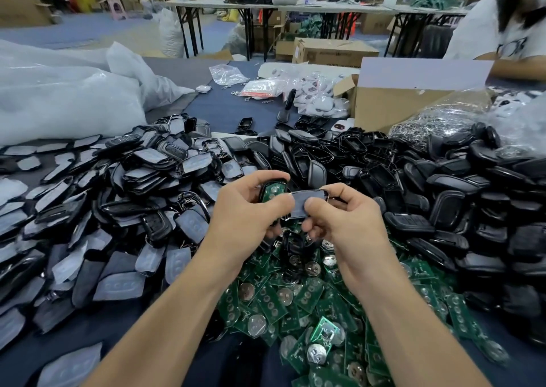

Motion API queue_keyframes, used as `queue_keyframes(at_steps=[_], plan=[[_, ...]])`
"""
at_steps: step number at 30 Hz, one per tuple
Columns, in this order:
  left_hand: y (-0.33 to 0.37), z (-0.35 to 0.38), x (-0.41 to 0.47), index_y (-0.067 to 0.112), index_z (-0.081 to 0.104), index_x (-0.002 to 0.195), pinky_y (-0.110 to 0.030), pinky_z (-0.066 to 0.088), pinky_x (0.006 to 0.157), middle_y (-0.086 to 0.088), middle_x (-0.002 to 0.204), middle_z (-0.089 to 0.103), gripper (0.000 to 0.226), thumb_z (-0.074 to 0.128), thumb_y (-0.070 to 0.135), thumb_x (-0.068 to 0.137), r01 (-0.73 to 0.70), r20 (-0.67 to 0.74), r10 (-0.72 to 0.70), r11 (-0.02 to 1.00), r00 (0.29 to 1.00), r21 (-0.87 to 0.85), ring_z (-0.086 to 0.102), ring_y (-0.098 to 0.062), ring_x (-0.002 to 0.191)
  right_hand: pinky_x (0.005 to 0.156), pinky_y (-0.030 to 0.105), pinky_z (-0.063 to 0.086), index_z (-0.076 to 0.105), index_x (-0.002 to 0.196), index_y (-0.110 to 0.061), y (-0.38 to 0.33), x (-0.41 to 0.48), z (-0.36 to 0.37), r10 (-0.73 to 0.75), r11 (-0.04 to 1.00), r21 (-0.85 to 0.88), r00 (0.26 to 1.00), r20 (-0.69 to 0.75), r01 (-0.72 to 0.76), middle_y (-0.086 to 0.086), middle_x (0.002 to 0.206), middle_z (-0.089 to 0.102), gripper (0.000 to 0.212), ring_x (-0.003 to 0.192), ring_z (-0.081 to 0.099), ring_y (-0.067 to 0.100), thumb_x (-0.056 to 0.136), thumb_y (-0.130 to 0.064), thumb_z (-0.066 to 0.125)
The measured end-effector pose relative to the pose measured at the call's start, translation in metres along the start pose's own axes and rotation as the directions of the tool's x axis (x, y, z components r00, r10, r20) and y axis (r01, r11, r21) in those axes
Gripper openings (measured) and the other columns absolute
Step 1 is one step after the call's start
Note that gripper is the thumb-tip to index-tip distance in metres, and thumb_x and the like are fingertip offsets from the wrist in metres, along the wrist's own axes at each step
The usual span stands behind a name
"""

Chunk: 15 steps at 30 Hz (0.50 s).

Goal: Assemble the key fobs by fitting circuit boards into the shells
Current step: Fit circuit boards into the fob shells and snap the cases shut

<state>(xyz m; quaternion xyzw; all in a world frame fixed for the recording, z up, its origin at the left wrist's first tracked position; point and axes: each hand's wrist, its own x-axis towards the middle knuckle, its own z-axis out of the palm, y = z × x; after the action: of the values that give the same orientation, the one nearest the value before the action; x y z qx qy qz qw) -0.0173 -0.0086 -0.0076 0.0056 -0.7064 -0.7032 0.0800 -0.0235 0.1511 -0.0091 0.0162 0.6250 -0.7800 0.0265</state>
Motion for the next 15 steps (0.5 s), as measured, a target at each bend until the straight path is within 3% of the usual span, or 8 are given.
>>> queue_keyframes(at_steps=[4,6,8,10,15], plan=[[-0.002,-0.004,0.003,0.035,0.08,0.1,-0.024,0.044,0.046,0.0,0.065,0.066,0.037,0.078,0.003,0.081,-0.02,0.001,0.02,0.999,1.0,0.041,0.053,-0.016,0.048,0.053,0.024,0.053,0.065,0.097,-0.003,-0.001,0.0,-0.001,0.072,0.997,0.03,0.992,0.099,-0.076,0.013,0.077,0.071,0.008,0.058,0.065,0.019,0.093,-0.003,0.071],[-0.001,-0.008,0.005,0.035,0.08,0.099,-0.022,0.045,0.048,0.004,0.068,0.067,0.036,0.078,0.008,0.076,-0.036,0.012,0.036,0.999,0.999,0.038,0.053,-0.013,0.05,0.058,0.027,0.058,0.066,0.106,0.002,-0.004,0.0,-0.003,0.183,0.971,0.119,0.965,0.186,-0.207,0.02,0.092,0.074,0.037,0.064,0.069,0.021,0.091,-0.032,0.069],[0.002,-0.012,0.007,0.037,0.081,0.098,-0.02,0.046,0.05,0.008,0.071,0.068,0.035,0.079,0.013,0.072,-0.039,0.063,0.036,0.999,0.997,0.031,0.054,-0.01,0.052,0.059,0.031,0.061,0.061,0.117,0.006,-0.008,0.001,-0.006,0.272,0.93,0.181,0.929,0.25,-0.321,0.027,0.1,0.075,0.062,0.067,0.072,0.026,0.085,-0.046,0.061],[0.003,-0.015,0.007,0.038,0.081,0.098,-0.019,0.047,0.052,0.011,0.074,0.07,0.035,0.079,0.015,0.072,-0.039,0.135,0.035,0.999,0.99,0.027,0.053,-0.008,0.055,0.057,0.032,0.062,0.058,0.125,0.01,-0.01,0.0,-0.008,0.321,0.898,0.201,0.896,0.306,-0.391,0.029,0.098,0.074,0.065,0.066,0.074,0.029,0.084,-0.04,0.061],[0.003,-0.017,0.007,0.033,0.082,0.101,-0.018,0.045,0.053,0.01,0.075,0.069,0.034,0.078,0.013,0.073,-0.05,0.166,0.046,0.999,0.985,0.017,0.05,-0.007,0.056,0.059,0.033,0.064,0.063,0.119,0.004,-0.014,-0.002,-0.013,0.372,0.84,0.229,0.83,0.416,-0.492,0.029,0.097,0.073,0.048,0.069,0.077,0.032,0.081,-0.026,0.068]])
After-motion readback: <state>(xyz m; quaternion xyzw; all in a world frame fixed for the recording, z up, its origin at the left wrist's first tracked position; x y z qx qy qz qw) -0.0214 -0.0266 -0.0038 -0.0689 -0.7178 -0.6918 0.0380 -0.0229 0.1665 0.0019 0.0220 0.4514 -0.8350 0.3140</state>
